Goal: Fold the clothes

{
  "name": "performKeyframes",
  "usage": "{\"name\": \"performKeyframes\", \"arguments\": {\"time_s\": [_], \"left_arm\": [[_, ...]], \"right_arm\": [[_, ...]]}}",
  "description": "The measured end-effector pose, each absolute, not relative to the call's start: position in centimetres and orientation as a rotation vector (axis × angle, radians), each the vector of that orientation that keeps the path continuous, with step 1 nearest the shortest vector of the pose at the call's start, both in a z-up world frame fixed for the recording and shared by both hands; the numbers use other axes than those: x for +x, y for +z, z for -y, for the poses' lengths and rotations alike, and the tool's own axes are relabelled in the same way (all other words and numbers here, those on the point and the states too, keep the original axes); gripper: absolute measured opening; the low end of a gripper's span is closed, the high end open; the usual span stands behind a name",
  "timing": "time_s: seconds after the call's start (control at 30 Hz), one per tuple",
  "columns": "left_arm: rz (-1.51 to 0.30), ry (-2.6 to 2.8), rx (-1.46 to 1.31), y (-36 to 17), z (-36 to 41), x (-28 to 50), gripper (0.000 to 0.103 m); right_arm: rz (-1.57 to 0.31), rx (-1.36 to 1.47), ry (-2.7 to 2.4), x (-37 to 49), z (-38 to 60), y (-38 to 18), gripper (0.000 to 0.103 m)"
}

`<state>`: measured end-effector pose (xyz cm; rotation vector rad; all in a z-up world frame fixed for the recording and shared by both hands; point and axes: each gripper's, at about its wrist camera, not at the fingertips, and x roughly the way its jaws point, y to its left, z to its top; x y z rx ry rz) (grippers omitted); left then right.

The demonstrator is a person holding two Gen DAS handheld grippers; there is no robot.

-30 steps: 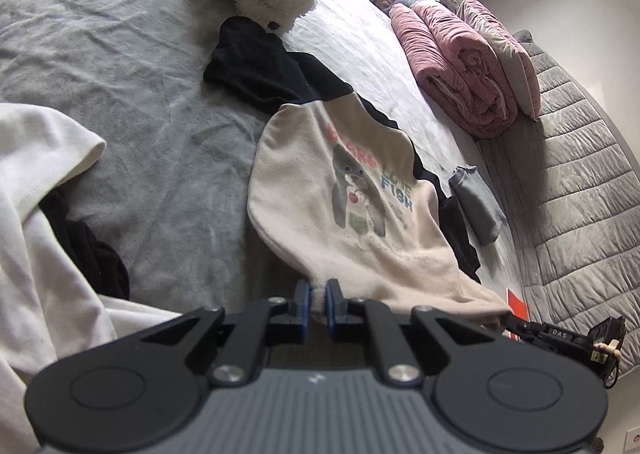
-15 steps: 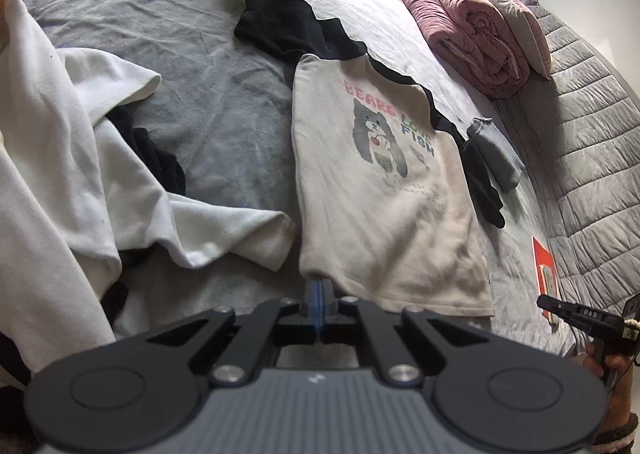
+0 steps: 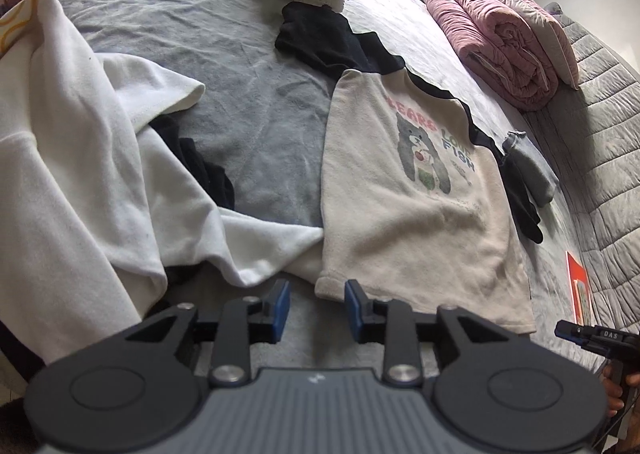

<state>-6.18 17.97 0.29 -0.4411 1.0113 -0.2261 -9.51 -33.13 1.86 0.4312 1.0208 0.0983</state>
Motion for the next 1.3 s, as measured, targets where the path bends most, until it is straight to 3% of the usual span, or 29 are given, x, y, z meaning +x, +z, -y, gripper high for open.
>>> {"name": "performKeyframes", "arguments": {"time_s": [0.27, 0.5, 0.7, 0.8, 0.83, 0.87, 0.93, 1.1, 1.3], "left_arm": [[-0.977, -0.213, -0.461, 0.1, -17.9, -2.7, 0.039], [-1.052, -0.325, -0.234, -1.5, -17.9, 0.5, 0.049], [-1.048, -0.496, -0.108, -2.2, -17.9, -0.1, 0.057], [-1.036, -0.491, 0.022, -2.6, -16.4, -1.1, 0.052], [-1.031, -0.45, 0.074, -2.8, -16.0, -1.4, 0.033], [-1.025, -0.415, 0.091, -2.8, -15.9, -1.7, 0.022], [-1.021, -0.349, 0.091, -2.5, -16.1, -2.4, 0.012], [-0.986, -0.208, -0.04, -0.4, -19.3, -5.1, 0.009], [-0.793, -0.054, -0.18, 6.0, -24.9, -9.9, 0.009]], "right_arm": [[-1.063, 0.455, 0.09, -7.8, 32.4, 0.1, 0.036], [-1.073, 0.457, 0.093, -7.1, 31.8, -0.7, 0.037], [-1.057, 0.458, 0.089, -7.0, 31.8, -1.5, 0.046], [-1.048, 0.479, 0.076, -6.9, 31.8, -1.7, 0.047], [-1.045, 0.486, 0.072, -6.9, 31.8, -1.8, 0.047], [-1.04, 0.494, 0.068, -6.8, 31.9, -1.8, 0.047], [-1.031, 0.519, 0.063, -6.7, 32.0, -1.8, 0.047], [-1.014, 0.56, 0.06, -6.4, 32.1, -1.7, 0.047], [-0.995, 0.59, 0.069, -6.0, 32.1, -1.5, 0.047]]}}
